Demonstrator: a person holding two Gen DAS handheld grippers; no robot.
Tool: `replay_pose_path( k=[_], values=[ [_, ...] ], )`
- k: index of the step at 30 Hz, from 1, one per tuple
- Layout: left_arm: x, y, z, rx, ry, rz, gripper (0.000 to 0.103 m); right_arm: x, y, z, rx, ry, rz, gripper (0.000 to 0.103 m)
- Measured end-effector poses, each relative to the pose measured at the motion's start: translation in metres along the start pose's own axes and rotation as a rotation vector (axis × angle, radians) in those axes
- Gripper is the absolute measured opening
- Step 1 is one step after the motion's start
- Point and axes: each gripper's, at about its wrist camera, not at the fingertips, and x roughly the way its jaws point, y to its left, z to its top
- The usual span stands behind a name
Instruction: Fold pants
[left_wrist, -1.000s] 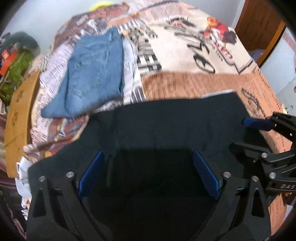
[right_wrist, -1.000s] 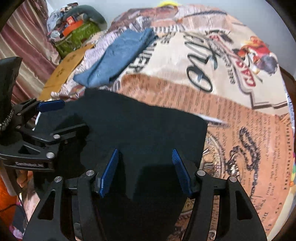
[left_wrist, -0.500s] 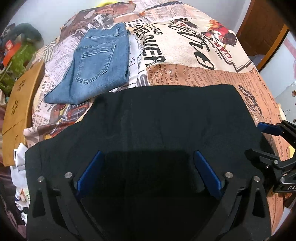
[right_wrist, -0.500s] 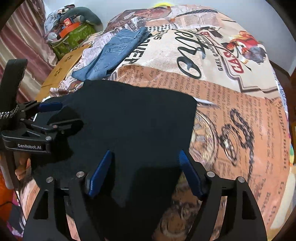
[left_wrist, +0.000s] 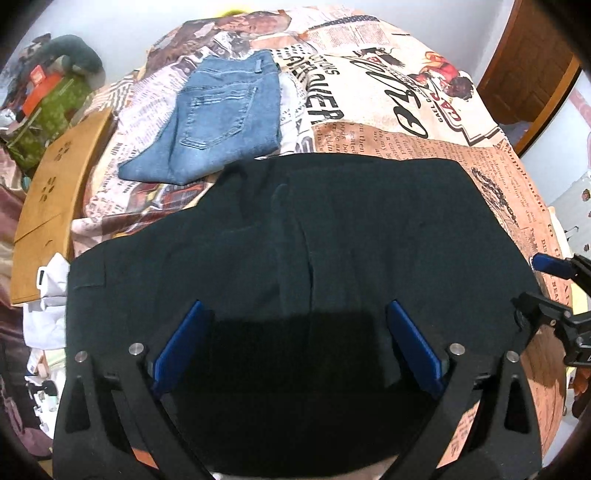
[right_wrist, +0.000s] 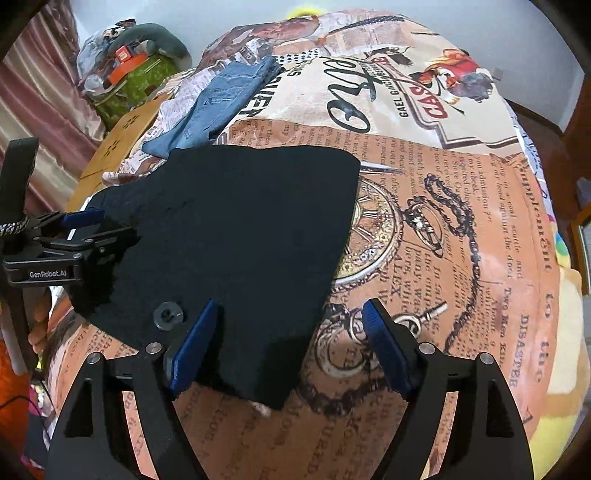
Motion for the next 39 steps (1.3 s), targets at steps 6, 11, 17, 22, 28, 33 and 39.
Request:
replay_pose_path(
  k=[6,11,17,22,28,33,39],
  values=[
    [-0.033,0.021,-0.010,-0.041,-0.082,0.027,0.099,-0.013,0.020,0.008,-0.039,-0.038,0.005,0.078],
    [-0.072,0.066,-0.019,-0.190,-0.187,0.024,0.099,-0.023,0.049,0.023,-0.092,-0.089,0.018,0.078],
    [-0.093,0.131,-0.044,-0.343,-0.220,0.066,0.100,-0.017,0.085,0.035,-0.151,-0.118,0.048,0.082],
    [-0.077,0.182,-0.080,-0.491,-0.139,0.049,0.100,0.009,0.107,0.039,-0.193,-0.069,0.051,0.082],
    [-0.045,0.206,-0.120,-0.592,-0.022,-0.011,0.100,0.042,0.118,0.036,-0.210,0.025,0.030,0.082],
    [-0.014,0.199,-0.136,-0.650,0.085,-0.168,0.100,0.049,0.118,0.029,-0.213,0.042,0.019,0.088],
    [-0.006,0.185,-0.138,-0.680,0.124,-0.331,0.100,0.050,0.118,0.026,-0.216,0.045,0.031,0.092]
  ],
)
